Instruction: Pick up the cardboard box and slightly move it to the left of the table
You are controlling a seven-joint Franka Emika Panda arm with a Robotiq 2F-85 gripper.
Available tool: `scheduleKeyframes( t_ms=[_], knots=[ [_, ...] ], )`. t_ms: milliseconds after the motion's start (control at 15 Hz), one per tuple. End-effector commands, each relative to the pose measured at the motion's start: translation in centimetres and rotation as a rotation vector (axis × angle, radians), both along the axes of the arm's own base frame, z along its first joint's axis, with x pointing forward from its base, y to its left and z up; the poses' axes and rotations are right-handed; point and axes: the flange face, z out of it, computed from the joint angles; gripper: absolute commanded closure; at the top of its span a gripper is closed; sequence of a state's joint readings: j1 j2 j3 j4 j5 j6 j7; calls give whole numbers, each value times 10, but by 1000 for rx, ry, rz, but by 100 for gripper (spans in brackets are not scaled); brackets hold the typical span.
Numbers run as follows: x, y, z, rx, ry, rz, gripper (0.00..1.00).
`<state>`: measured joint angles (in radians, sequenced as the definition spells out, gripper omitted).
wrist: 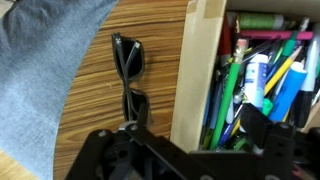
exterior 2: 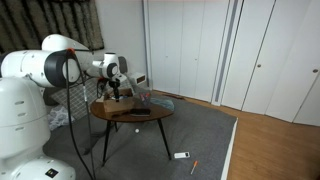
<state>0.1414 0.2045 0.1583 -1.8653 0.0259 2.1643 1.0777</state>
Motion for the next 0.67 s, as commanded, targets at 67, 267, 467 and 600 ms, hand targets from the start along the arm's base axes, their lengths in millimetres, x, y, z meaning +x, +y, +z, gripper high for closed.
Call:
scheduleKeyframes(
  t_ms=[67, 267, 467, 600],
  knots=[
    [13, 5, -8, -21, -3, -24, 46],
    [18, 5, -15, -33, 1, -23, 68],
    [22, 7, -20, -50, 8, -14, 88],
    [23, 10, -23, -66, 19, -2, 92]
  ],
)
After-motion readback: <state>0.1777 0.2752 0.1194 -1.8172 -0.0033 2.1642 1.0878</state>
